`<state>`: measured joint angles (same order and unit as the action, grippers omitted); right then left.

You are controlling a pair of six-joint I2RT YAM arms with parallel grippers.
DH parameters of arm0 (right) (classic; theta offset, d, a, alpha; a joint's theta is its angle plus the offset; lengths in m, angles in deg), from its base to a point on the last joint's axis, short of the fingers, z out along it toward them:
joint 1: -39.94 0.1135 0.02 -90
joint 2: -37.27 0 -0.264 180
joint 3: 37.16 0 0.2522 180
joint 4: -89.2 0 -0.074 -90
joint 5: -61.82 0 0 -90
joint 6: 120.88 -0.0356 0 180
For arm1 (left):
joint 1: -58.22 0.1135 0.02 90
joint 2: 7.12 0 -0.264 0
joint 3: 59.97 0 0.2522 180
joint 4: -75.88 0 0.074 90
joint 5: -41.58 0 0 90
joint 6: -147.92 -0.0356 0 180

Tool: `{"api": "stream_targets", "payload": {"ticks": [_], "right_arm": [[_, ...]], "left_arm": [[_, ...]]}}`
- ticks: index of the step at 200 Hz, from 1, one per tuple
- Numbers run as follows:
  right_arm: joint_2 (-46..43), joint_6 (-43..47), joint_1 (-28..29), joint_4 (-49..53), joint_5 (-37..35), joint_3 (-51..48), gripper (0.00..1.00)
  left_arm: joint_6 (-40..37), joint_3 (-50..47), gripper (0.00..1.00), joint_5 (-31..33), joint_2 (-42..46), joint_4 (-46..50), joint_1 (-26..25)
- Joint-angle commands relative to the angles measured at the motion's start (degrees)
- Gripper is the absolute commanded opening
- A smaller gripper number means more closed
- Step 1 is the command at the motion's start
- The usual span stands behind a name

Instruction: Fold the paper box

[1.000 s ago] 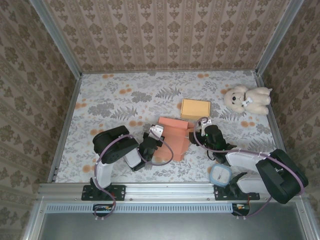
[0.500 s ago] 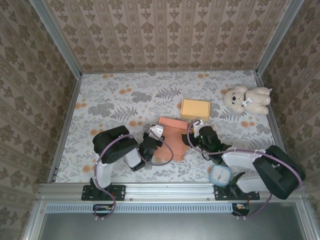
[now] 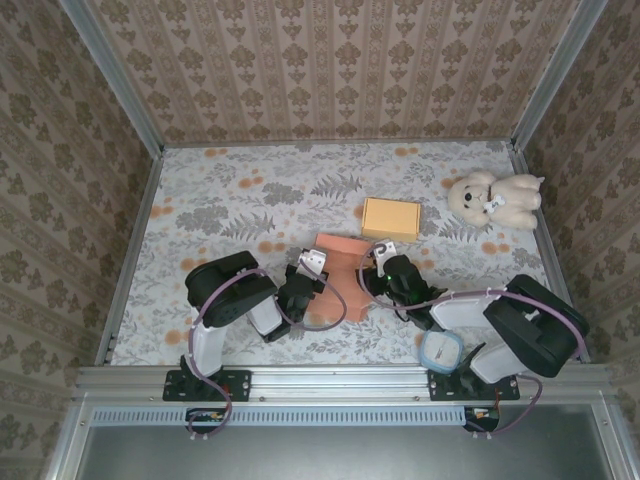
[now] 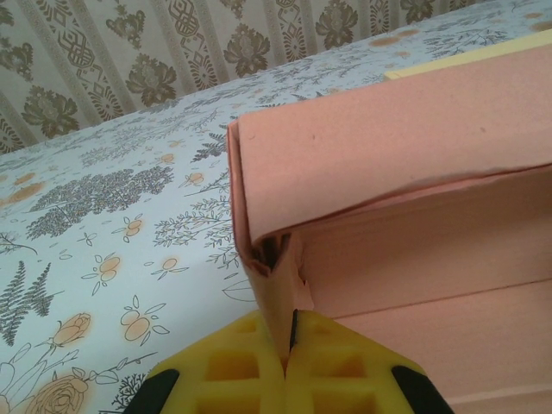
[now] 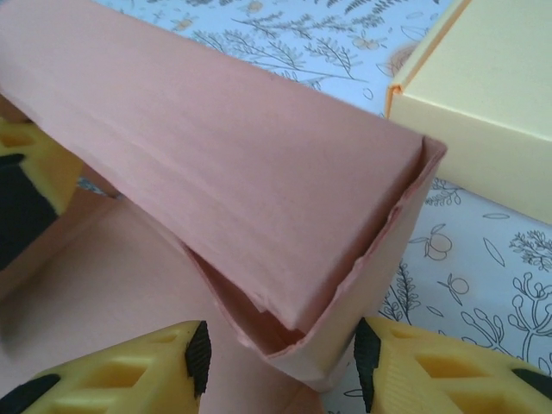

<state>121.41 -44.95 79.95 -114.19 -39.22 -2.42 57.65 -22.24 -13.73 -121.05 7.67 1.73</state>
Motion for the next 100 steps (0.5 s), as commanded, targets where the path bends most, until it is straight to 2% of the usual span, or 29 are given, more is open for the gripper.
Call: {"api": "stream_targets", "payload": {"ticks": [1, 57, 100], "right_arm": [[3.0, -0.9, 1.1, -2.2, -2.1, 1.8, 0.49], [7.7, -1.6, 1.8, -10.1, -10.1, 2.9, 0.44], [12.5, -2.2, 4.4, -14.1, -18.2, 5.6, 0.40]], "left_arm": [[-1.3, -1.3, 0.00, -3.2, -1.3, 7.4, -0.4], [-0.9, -1.1, 0.00, -4.3, -1.3, 7.4, -0.5], [-0.6, -0.4, 0.00, -4.9, -2.2, 7.4, -1.5]]}}
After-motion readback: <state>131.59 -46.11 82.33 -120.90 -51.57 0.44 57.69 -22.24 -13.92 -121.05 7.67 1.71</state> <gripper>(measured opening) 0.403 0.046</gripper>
